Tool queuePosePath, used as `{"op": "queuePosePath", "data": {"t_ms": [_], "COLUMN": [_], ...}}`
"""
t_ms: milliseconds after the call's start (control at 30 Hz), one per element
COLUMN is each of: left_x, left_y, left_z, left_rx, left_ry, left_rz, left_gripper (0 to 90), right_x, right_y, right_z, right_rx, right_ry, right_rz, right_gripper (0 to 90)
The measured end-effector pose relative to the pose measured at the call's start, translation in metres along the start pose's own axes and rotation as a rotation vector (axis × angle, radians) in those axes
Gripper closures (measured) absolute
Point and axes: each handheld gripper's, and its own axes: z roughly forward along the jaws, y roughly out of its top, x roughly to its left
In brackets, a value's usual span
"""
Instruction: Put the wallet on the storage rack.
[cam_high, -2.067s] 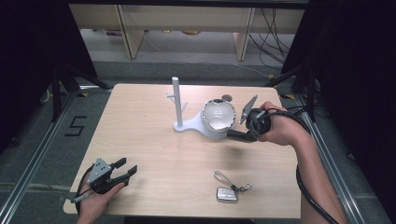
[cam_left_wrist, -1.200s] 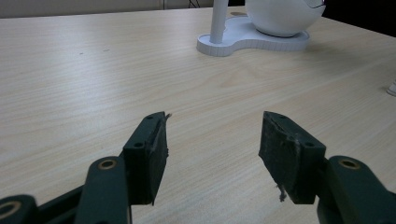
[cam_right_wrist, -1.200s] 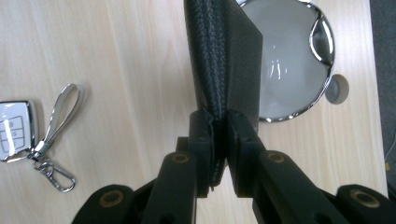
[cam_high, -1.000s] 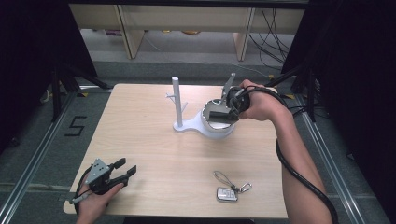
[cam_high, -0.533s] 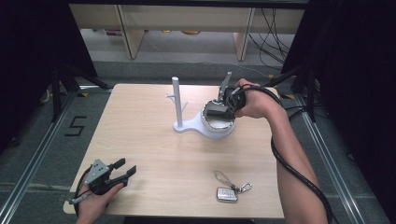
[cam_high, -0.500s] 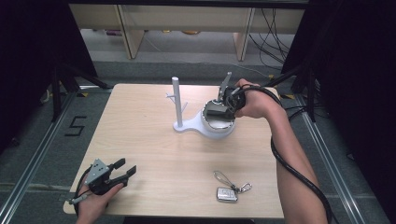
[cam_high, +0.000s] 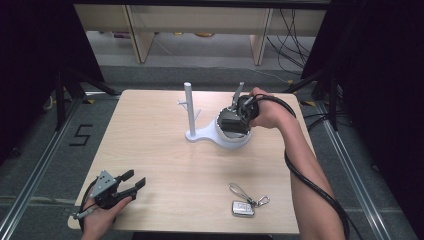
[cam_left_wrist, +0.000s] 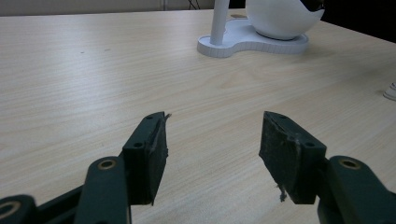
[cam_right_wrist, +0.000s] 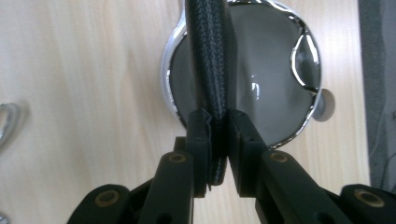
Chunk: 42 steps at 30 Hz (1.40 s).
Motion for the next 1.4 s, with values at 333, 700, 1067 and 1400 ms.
{"op": "queuePosePath", "data": {"t_ms": [333,700,1067,1400], "left_x": [0.0,0.0,0.0,-0.004], "left_y": [-0.001,0.0,-0.001,0.0], "left_z": [0.0,-0.001,-0.002,-0.001], "left_rx": [-0.01,-0.001,0.002,0.005], "left_ry": [-0.008,-0.002,-0.003,-0.002], "left_rz": [-0.007,-0.003,-0.006,0.02], "left_gripper": [40.8,40.7,40.6,41.7], "right_x": [-0.003,-0.007,0.02,0.08], "right_y": [0.005,0.001,-0.011,-0.066], "right_z": [0.005,0.01,-0.004,-0.002], "right_rx": [-0.01,-0.041,-0.073,-0.123], "right_ry": [-0.192,-0.29,-0.24,-0.138], "right_rz": [0.065,0.065,0.226,0.444], "right_gripper": [73.4,65.3,56.1,55.0]}}
